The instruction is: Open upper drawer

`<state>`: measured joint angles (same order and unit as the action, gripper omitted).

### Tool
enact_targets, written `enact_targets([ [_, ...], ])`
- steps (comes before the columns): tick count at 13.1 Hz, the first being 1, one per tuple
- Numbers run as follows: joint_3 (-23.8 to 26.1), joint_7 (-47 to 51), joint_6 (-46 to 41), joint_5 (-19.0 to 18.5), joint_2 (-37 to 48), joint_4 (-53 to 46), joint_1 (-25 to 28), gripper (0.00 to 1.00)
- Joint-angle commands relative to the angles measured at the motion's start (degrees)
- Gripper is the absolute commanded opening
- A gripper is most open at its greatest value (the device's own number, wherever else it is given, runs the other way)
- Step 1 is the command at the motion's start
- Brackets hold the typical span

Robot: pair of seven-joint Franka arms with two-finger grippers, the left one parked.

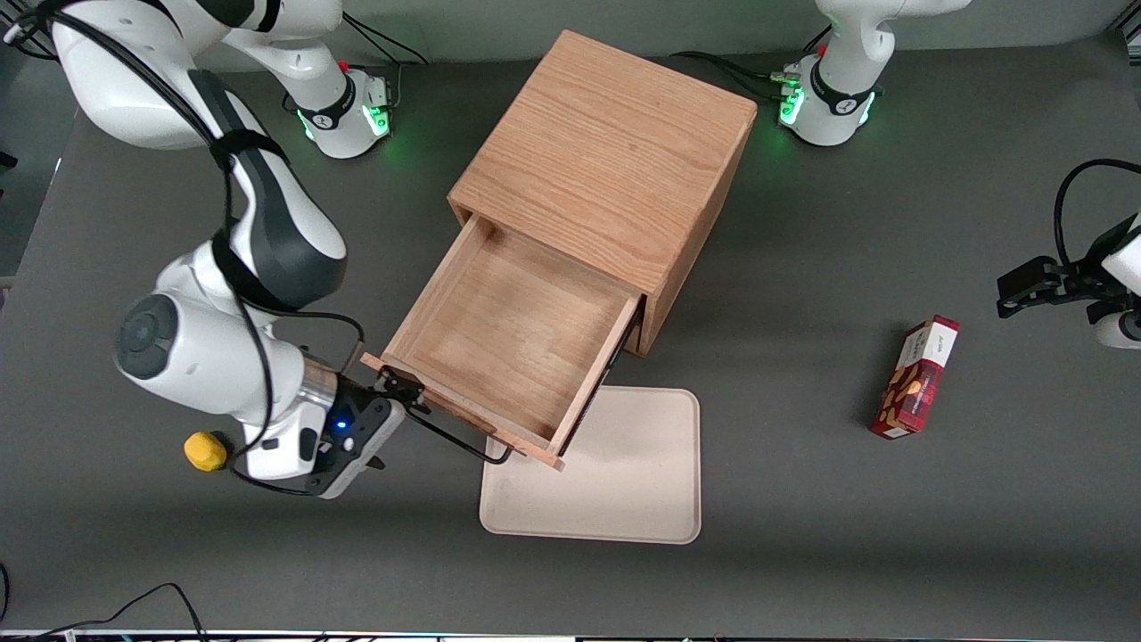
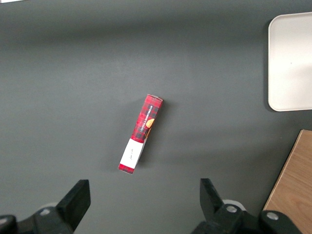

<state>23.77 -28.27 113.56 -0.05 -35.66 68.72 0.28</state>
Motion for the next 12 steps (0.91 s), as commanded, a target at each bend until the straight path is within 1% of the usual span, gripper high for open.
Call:
enact_targets([
  [1,-6.2,-0.7,-4.8,1.9,11.5,3.4,-1.5,1.00],
  [2,-9.3,-0.7,-3.7,2.2,14.7,6.8,-2.6,1.00],
  [3,-10.9,-1.3,-2.3,4.2,17.8,9.6,-4.3,1.00],
  [5,-11.2,0.7,-2.6,4.8,26.0,17.9,-7.1,1.00],
  [6,-11.2,6.5,-3.5,4.9,30.1,21.7,-9.1,1.00],
  [7,-11.2,14.9,-7.2,4.9,33.1,23.9,-10.2,1.00],
  [8,-11.2,24.7,-12.2,4.9,35.4,24.7,-10.3,1.00],
  [10,-11.1,39.7,-19.2,4.7,38.6,25.9,-10.4,1.00],
  [11,-11.1,43.4,-20.3,4.5,40.4,27.9,-10.4,1.00],
  [12,-11.2,43.6,-21.6,4.0,42.5,29.9,-10.5,1.00],
])
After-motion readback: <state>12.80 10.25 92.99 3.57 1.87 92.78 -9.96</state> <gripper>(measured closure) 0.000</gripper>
